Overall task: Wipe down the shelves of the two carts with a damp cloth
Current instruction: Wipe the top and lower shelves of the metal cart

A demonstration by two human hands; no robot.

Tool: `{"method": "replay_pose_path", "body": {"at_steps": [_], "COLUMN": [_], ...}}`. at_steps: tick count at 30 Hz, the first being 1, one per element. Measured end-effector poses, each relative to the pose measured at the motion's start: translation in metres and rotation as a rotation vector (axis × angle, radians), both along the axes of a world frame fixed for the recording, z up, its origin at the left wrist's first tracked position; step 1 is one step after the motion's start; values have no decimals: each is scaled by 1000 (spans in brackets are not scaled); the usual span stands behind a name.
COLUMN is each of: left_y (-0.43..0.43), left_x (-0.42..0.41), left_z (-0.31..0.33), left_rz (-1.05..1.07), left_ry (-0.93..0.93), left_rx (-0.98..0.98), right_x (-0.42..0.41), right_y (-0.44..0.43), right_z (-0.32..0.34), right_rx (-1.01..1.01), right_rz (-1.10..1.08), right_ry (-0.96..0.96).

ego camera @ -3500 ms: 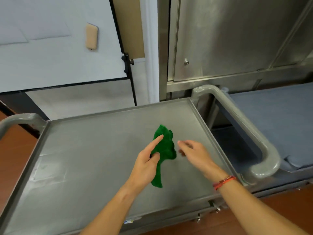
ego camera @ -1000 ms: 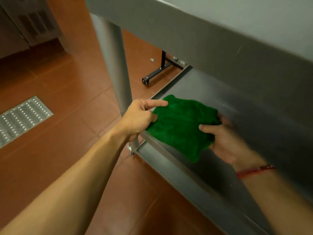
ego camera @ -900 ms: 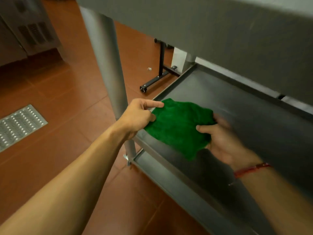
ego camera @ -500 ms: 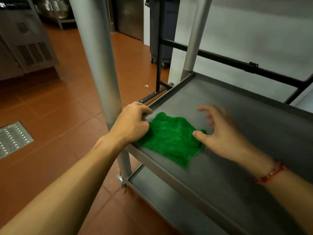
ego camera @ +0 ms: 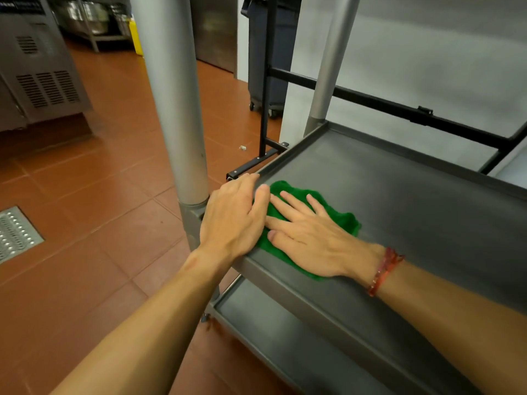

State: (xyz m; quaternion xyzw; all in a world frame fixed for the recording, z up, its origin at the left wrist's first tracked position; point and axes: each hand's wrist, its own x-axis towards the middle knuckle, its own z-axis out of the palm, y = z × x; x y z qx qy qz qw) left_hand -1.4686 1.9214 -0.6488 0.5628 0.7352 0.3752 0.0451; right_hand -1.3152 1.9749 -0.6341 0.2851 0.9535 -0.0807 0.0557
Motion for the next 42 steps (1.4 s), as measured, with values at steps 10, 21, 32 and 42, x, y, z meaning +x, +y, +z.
{"method": "replay_pose_path", "body": {"at_steps": [10,21,32,42], "left_y": [-6,-2,1,-1], "left_x": [2,2,2,5], "left_z": [1,-7,-7,-3], "left_rz": [-26,-19,10,29], "left_ry": [-67,61,56,130], "left_rx": [43,-2,-36,-27], "right_x": [27,-16,18,8], "right_y": [-17,71,-19,97], "right_z": [2,-6,-4,-8], "right_rx": [-29,128,33,165], "right_rz": [186,-174,25,-167], "right_ry": [-37,-34,-15,-46]}}
